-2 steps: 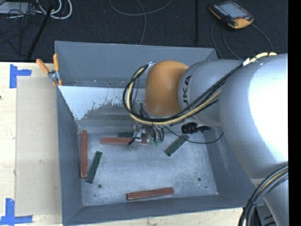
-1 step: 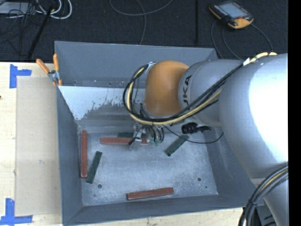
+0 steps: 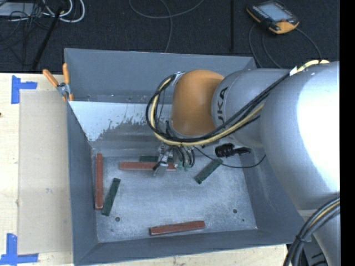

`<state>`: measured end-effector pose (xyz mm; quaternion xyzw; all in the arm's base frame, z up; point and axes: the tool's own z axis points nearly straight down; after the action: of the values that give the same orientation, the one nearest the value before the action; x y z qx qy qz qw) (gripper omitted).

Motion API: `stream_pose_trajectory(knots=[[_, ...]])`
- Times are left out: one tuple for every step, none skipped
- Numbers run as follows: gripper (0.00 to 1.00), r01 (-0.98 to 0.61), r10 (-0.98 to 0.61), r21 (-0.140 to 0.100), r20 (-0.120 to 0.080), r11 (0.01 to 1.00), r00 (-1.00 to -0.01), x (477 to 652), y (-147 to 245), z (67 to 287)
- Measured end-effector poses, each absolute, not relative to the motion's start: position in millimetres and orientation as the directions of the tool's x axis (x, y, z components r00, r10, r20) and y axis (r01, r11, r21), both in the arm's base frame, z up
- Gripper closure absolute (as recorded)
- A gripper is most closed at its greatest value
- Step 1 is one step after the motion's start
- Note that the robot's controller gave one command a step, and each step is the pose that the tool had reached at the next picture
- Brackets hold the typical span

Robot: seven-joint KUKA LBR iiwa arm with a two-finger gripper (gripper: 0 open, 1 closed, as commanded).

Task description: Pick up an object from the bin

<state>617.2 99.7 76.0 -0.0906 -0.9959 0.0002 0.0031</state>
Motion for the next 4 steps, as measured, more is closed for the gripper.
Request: stream_pose_trajectory(knots=[[1.00, 0.181, 0.181, -0.002, 0.009, 0.984, -0.983, 616.2, 100, 97], [1.00, 0.181, 0.181, 0.001, 0.002, 0.983, -0.983, 618.3, 100, 117], [1.00, 0.181, 0.181, 0.001, 0.001, 0.984, -0.984, 618.0, 100, 131], [1.00, 0.180, 0.180, 0.002, -0.001, 0.984, -0.984, 618.2, 100, 145]])
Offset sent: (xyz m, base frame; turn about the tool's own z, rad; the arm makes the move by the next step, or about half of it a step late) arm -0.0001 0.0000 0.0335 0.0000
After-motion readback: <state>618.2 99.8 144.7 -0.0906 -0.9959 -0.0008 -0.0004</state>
